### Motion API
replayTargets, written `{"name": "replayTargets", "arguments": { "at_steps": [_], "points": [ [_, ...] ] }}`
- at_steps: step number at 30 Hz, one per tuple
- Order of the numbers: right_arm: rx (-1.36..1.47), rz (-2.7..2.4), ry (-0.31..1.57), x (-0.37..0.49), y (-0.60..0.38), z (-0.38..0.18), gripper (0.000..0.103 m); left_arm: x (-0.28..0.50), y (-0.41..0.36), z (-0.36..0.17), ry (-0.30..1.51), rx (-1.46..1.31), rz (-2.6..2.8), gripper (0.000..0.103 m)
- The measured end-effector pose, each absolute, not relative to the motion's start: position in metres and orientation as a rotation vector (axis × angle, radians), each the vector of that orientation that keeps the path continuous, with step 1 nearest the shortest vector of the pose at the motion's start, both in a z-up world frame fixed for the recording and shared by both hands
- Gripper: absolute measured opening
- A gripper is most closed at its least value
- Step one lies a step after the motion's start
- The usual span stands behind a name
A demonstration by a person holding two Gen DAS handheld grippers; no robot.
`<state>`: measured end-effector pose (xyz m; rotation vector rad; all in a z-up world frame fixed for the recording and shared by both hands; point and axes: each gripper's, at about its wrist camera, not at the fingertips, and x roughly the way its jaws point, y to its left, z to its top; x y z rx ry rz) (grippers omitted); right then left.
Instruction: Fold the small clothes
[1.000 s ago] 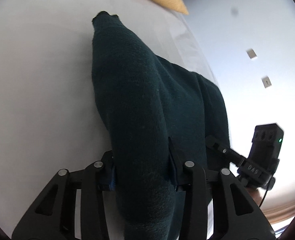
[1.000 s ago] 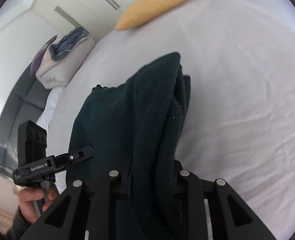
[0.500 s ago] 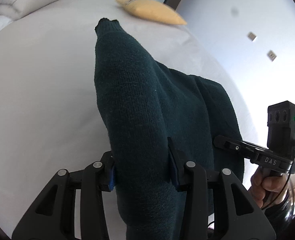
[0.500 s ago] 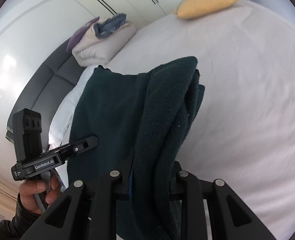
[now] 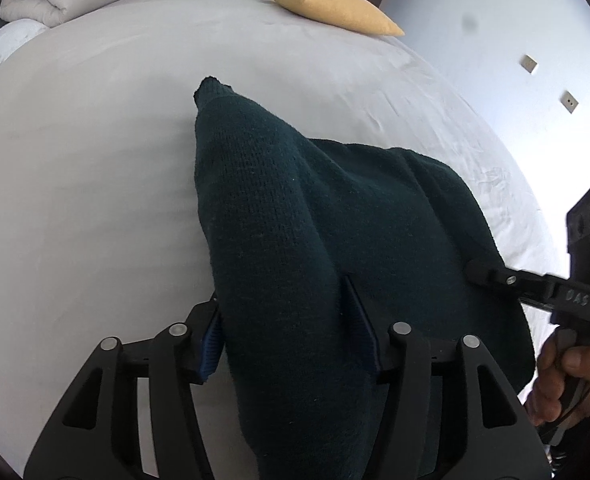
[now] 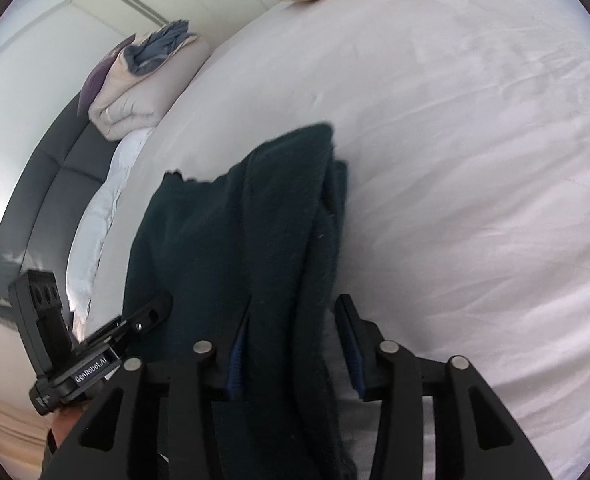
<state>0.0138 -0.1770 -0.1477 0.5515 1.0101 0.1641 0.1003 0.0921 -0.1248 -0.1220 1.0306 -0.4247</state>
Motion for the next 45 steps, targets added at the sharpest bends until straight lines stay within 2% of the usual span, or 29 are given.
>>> {"name": "replayTargets", "arguments": {
  "at_steps": [8, 10, 13, 16, 19, 21, 23, 24, 25, 26, 27, 29, 31, 34, 36, 41, 45],
  "points": [
    [0.552, 0.229, 0.825, 0.0, -0.154, -0.093, 0.048, 0.102, 0.105, -0.13, 1.023, -0.124, -0.423, 0.059],
    [0.535, 0.28, 0.842, 0.003, -0.138, -0.096, 0.049, 0.102, 0.104, -0.13, 1.019, -0.12, -0.42, 0.06],
    [0.52, 0.255, 0.964, 0.008, -0.13, -0.132, 0.051, 0.104, 0.102, -0.129, 1.012, -0.112, -0.417, 0.06],
    [0.535, 0.254, 0.929, 0.001, -0.14, -0.145, 0.041, 0.097, 0.105, -0.121, 0.984, -0.117, -0.419, 0.06],
    [0.528, 0.209, 0.899, -0.011, -0.148, -0.13, 0.042, 0.081, 0.111, -0.103, 0.912, -0.102, -0.404, 0.059],
    [0.441, 0.148, 0.838, -0.026, -0.146, -0.109, 0.049, 0.061, 0.116, -0.08, 0.811, -0.066, -0.382, 0.061],
    [0.353, 0.122, 0.75, -0.043, -0.142, -0.087, 0.055, 0.03, 0.121, -0.048, 0.649, -0.013, -0.336, 0.072],
    [0.293, 0.098, 0.688, -0.055, -0.137, -0.071, 0.059, 0.015, 0.122, -0.034, 0.571, 0.007, -0.309, 0.083],
    [0.25, 0.08, 0.639, -0.064, -0.133, -0.059, 0.068, -0.007, 0.124, -0.015, 0.463, 0.03, -0.28, 0.097],
    [0.212, 0.07, 0.588, -0.072, -0.131, -0.045, 0.077, -0.021, 0.125, -0.005, 0.394, 0.044, -0.259, 0.103],
    [0.167, 0.066, 0.518, -0.085, -0.124, -0.031, 0.082, -0.043, 0.127, 0.011, 0.289, 0.063, -0.222, 0.103],
    [0.104, 0.051, 0.423, -0.103, -0.115, -0.01, 0.101, -0.076, 0.125, 0.035, 0.149, 0.099, -0.17, 0.103],
    [0.06, 0.045, 0.342, -0.121, -0.109, 0.008, 0.103, -0.091, 0.124, 0.049, 0.138, 0.128, -0.156, 0.103],
    [0.014, -0.003, 0.231, -0.144, -0.099, 0.03, 0.103, -0.099, 0.123, 0.064, 0.261, 0.154, -0.103, 0.103],
    [0.015, -0.017, 0.205, -0.151, -0.096, 0.041, 0.103, -0.108, 0.126, 0.071, 0.275, 0.148, -0.086, 0.103],
    [0.072, 0.026, 0.247, -0.163, -0.101, 0.058, 0.103, -0.124, 0.138, 0.079, 0.319, 0.086, -0.15, 0.103],
    [0.113, 0.028, 0.367, -0.159, -0.105, 0.059, 0.103, -0.119, 0.142, 0.071, 0.419, 0.045, -0.145, 0.103]
  ]
}}
